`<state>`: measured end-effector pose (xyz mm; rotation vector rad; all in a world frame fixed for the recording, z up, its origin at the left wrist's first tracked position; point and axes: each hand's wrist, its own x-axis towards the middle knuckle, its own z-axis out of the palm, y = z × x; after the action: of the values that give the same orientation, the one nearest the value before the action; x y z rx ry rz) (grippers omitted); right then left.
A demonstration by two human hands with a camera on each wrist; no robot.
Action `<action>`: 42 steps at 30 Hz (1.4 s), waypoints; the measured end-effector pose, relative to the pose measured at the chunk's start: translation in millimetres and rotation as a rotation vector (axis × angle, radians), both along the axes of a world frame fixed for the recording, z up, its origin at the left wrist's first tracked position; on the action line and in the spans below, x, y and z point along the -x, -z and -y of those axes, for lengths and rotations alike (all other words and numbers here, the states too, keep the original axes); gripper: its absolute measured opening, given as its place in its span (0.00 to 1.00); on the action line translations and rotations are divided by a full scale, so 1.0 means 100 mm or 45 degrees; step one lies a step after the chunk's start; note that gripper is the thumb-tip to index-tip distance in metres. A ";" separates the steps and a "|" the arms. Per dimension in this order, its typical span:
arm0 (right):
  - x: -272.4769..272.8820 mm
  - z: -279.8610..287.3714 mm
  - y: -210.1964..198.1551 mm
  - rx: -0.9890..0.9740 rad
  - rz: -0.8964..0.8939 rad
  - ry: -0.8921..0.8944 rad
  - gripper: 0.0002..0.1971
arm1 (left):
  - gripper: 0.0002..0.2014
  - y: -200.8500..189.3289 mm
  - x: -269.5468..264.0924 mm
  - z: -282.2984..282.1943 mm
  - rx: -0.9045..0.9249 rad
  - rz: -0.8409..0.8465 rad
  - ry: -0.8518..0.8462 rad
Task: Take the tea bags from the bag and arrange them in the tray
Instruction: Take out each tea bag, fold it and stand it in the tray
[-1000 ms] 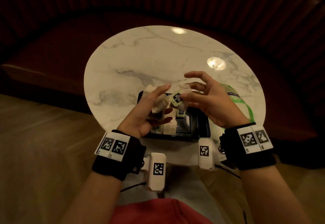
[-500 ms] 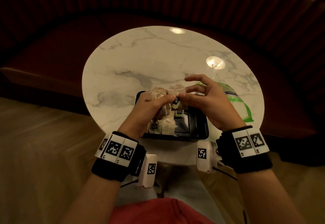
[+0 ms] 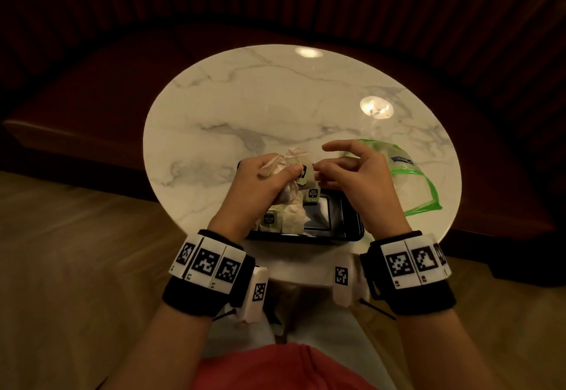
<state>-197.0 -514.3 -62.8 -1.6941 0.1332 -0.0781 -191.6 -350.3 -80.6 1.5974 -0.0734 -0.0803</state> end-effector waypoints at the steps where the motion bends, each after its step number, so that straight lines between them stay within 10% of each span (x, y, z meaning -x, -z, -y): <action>1: 0.01 -0.01 0.00 0.010 0.002 0.007 0.12 | 0.10 -0.01 0.00 -0.01 0.001 0.007 -0.021; 42: 0.11 -0.04 0.08 -0.258 0.059 0.002 0.10 | 0.12 -0.13 0.04 -0.07 0.014 -0.135 0.344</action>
<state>-207.5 -510.5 -71.1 -1.4886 0.1045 -0.1015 -195.5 -343.2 -67.9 1.5615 -0.2063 -0.3735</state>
